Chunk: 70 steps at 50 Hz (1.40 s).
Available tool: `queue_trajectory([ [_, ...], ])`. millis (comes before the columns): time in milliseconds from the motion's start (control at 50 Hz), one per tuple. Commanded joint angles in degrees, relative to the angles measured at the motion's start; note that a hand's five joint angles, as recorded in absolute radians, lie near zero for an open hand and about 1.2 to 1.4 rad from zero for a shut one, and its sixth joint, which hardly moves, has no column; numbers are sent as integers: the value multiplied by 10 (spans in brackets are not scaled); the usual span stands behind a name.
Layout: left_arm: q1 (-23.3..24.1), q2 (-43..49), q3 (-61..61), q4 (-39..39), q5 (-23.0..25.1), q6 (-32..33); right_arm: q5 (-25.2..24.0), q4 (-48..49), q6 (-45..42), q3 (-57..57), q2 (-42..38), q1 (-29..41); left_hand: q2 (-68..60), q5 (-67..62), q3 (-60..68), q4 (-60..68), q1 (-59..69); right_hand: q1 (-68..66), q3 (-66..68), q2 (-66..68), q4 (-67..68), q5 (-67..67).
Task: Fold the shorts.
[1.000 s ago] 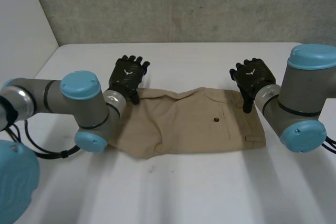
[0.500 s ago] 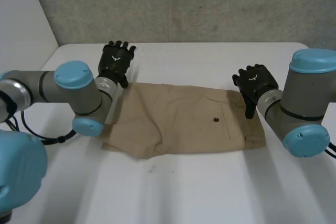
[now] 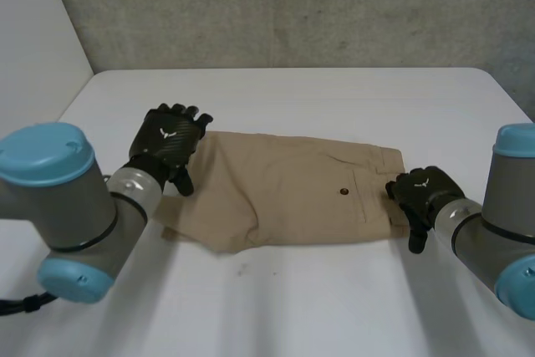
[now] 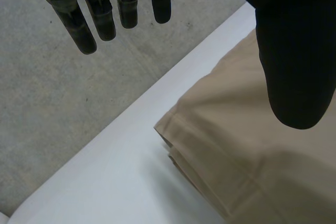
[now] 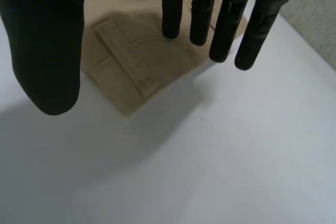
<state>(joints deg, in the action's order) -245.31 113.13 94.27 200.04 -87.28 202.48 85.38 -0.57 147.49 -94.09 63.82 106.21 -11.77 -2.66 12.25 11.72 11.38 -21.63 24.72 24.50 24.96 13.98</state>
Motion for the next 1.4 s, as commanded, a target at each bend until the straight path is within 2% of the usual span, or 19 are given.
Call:
queue_trajectory([
  [20,1,-42,56,0,0,-17,-37,56,42,-26,0,-15,9,18,-14,-8,-5,-150,119,122,117,127],
  [120,0,-49,71,0,0,-22,-54,82,44,-25,-10,-21,7,16,-12,-7,-3,-199,168,170,166,176],
  [160,-1,-50,75,0,0,-22,-57,87,43,-24,-19,-22,9,18,-14,-8,-5,-266,235,237,233,242],
  [200,-1,-50,78,0,0,-22,-57,90,43,-22,-26,-22,9,18,-14,-8,-5,-419,388,390,385,395],
  [220,-1,-50,79,0,0,-22,-54,97,43,-20,-28,-23,9,18,-14,-8,-5,-582,551,553,549,559],
  [500,-3,-79,91,-4,0,-26,-49,109,39,-27,-6,-89,9,18,-14,-8,-5,-584,553,555,550,560],
  [660,-9,-129,109,-33,0,-30,-50,62,-19,-17,61,-170,17,26,-22,-17,-13,-584,553,555,550,560],
  [740,-10,-144,117,-38,0,-30,-44,62,-47,2,70,-170,17,26,-22,-17,-13,-584,553,555,550,560],
  [980,-7,-181,138,-46,0,-74,-72,68,-73,114,66,65,17,26,-22,-17,-13,-584,553,555,550,560],
  [1020,-8,-186,141,-49,0,-77,-94,72,-76,120,54,106,17,26,-22,-17,-13,-584,553,555,550,560],
  [1040,-8,-187,142,-50,0,-78,-125,77,-77,124,37,146,17,26,-22,-17,-13,-584,553,555,550,560],
  [1100,-9,-193,145,-55,0,-78,-158,77,-76,126,21,175,17,26,-22,-17,-13,-584,553,555,550,560],
  [1120,-9,-196,145,-56,0,-78,-199,73,-74,124,-1,208,17,26,-22,-17,-13,-584,553,555,550,560],
  [1240,-10,-199,151,-58,0,-78,-252,71,-81,107,-48,243,17,26,-22,-17,-13,-584,553,555,550,560],
  [1260,-10,-199,151,-58,0,-79,-255,71,-82,106,-51,246,17,26,-22,-17,-13,-511,480,482,478,488],
  [1280,-10,-199,150,-57,0,-79,-247,73,-84,110,-48,244,17,26,-22,-17,-13,-139,108,110,106,115],
  [1320,-10,-198,145,-56,0,-79,-226,74,-75,122,-31,241,17,26,-22,-17,-13,107,-138,-136,-140,-131],
  [1380,-10,-198,136,-55,1,-81,-216,73,-68,124,-19,241,17,26,-22,-17,-13,116,-147,-145,-150,-140],
  [1400,-10,-198,136,-55,1,-81,-196,77,-43,125,6,241,17,26,-22,-17,-13,116,-147,-145,-150,-140],
])
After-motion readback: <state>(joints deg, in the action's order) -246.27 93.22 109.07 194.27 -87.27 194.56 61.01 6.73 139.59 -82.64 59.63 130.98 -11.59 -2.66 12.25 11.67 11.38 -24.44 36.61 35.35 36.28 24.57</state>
